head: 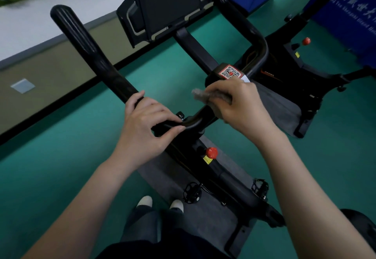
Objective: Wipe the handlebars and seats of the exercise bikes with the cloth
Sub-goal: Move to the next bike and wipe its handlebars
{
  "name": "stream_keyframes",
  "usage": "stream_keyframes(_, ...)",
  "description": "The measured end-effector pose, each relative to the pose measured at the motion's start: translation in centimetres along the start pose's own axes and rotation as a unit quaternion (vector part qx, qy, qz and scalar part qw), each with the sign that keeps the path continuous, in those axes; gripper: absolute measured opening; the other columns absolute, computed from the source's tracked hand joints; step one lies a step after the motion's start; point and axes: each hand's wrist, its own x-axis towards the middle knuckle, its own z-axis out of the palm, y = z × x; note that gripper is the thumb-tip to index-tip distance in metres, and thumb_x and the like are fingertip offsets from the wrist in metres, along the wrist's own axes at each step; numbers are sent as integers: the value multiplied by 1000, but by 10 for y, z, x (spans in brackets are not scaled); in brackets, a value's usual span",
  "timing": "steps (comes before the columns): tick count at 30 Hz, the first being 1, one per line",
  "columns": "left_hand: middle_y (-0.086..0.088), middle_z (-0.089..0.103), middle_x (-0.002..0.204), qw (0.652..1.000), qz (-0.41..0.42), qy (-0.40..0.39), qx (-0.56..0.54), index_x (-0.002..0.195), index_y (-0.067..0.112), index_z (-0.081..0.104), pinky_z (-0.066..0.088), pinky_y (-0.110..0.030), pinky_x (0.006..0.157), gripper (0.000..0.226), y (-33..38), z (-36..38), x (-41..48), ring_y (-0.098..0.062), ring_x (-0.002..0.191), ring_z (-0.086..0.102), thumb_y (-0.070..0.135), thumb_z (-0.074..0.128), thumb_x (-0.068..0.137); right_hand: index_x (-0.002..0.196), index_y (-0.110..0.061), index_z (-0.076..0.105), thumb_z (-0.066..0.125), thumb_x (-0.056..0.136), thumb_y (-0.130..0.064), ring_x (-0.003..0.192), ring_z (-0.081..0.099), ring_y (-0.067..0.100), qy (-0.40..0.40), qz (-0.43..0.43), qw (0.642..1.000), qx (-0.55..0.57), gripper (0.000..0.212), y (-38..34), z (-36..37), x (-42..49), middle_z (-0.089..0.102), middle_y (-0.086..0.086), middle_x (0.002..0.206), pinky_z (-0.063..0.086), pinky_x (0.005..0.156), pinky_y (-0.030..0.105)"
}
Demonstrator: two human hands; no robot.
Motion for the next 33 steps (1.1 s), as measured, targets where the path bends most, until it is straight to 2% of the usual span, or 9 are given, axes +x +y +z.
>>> stream_keyframes(4,13,67,79,1000,1,-4,1,77,23,73,18,-39,112,19,-1,-1,-1,-11,86,57,41,68,78,95,-5,71,61,85,1,92,56,29,66,16,998,15,16,-2,9,-8,68,1,86,35,75,23)
stream_keyframes(6,13,66,79,1000,3,-5,3,78,23,73,18,-40,112,22,-2,-1,-1,-11,86,56,43,66,79,95,-9,71,64,83,-1,84,59,23,85,26,994,65,17,-3,18,-23,62,-15,83,42,74,24)
stream_keyframes(8,14,65,79,1000,2,-6,1,78,24,73,19,-41,112,25,-3,0,0,-10,86,56,46,62,80,96,-15,71,66,83,-4,83,62,14,131,76,980,131,17,-2,27,-43,63,-11,85,46,74,21)
stream_keyframes(12,14,65,79,1000,4,-5,0,79,25,72,19,-40,112,24,-4,2,0,-8,86,54,47,61,81,91,-18,69,65,86,-4,81,63,6,284,254,883,273,16,7,51,-69,69,-3,86,52,77,27)
stream_keyframes(15,14,65,79,1000,4,-5,2,79,25,72,18,-38,111,25,-4,3,-1,-7,86,54,47,61,81,85,-21,67,63,87,-4,84,64,17,340,366,795,343,17,16,69,-65,69,1,86,55,84,43)
stream_keyframes(21,13,65,80,1000,6,-6,11,78,24,73,19,-39,110,27,-3,3,0,-8,85,54,47,60,82,87,-9,60,62,87,-1,82,58,20,411,407,699,422,8,10,101,-37,63,10,85,50,85,43)
stream_keyframes(25,12,65,80,1000,8,-9,17,79,23,73,19,-39,110,26,-3,3,0,-8,86,54,46,61,82,85,-10,59,60,89,0,77,60,14,403,382,678,482,11,-4,116,-44,65,3,78,51,74,30)
stream_keyframes(28,12,64,79,1000,11,-8,20,79,24,72,19,-40,110,25,-3,2,1,-8,85,54,46,61,82,90,-4,58,55,91,3,70,65,5,342,355,677,546,8,-12,122,-58,70,-7,70,52,65,19)
stream_keyframes(33,12,65,80,1000,8,-14,18,79,24,72,19,-41,111,26,-3,2,0,-10,86,55,46,61,82,96,-1,58,50,93,5,87,60,26,334,374,588,634,11,4,113,-39,64,14,91,47,92,44)
